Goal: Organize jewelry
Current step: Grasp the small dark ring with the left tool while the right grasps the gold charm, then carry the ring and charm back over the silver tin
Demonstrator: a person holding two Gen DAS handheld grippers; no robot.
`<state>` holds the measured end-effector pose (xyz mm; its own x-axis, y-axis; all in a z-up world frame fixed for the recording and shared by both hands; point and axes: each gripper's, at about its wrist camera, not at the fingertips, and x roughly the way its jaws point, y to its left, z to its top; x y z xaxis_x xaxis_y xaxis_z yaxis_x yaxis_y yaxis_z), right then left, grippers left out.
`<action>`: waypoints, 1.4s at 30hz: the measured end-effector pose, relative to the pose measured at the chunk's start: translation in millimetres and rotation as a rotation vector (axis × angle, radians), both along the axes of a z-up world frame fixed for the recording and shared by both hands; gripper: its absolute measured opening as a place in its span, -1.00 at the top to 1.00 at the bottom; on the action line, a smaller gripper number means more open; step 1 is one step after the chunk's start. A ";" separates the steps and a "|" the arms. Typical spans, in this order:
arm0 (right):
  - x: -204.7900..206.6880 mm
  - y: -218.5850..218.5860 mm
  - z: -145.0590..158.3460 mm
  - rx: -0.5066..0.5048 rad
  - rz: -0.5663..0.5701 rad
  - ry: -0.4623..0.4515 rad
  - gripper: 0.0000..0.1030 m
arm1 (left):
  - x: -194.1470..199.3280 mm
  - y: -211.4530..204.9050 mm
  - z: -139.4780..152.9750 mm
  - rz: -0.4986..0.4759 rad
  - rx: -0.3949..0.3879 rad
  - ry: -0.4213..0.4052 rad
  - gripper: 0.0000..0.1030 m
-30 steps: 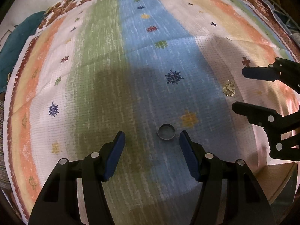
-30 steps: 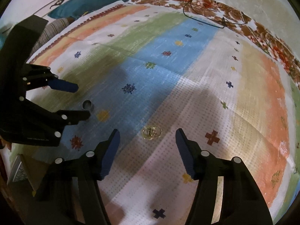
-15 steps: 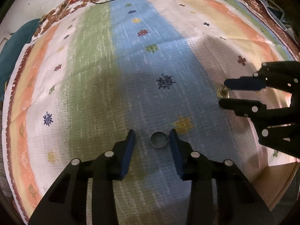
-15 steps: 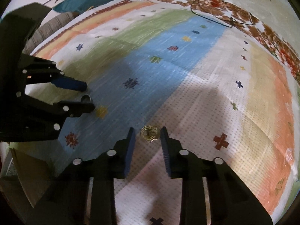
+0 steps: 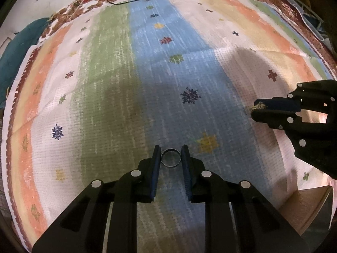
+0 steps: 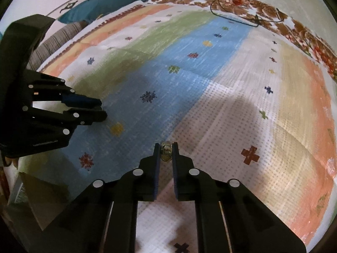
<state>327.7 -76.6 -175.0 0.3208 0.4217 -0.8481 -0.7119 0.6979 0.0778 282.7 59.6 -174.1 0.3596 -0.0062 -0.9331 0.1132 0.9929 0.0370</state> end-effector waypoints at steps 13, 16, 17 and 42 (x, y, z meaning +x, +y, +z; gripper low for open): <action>-20.2 -4.0 29.7 0.032 -0.059 -0.026 0.78 | -12.9 -0.9 29.7 -0.003 -0.046 -0.055 0.63; -22.2 -7.3 36.1 0.035 -0.086 -0.025 0.78 | -14.7 0.3 35.5 0.002 -0.061 -0.059 0.63; -22.3 -8.3 37.6 0.038 -0.095 -0.022 0.78 | -15.5 -0.2 37.0 0.002 -0.061 -0.062 0.63; -59.3 -39.4 83.4 0.012 -0.330 -0.086 0.78 | -52.5 -16.9 101.2 0.040 -0.084 -0.151 0.62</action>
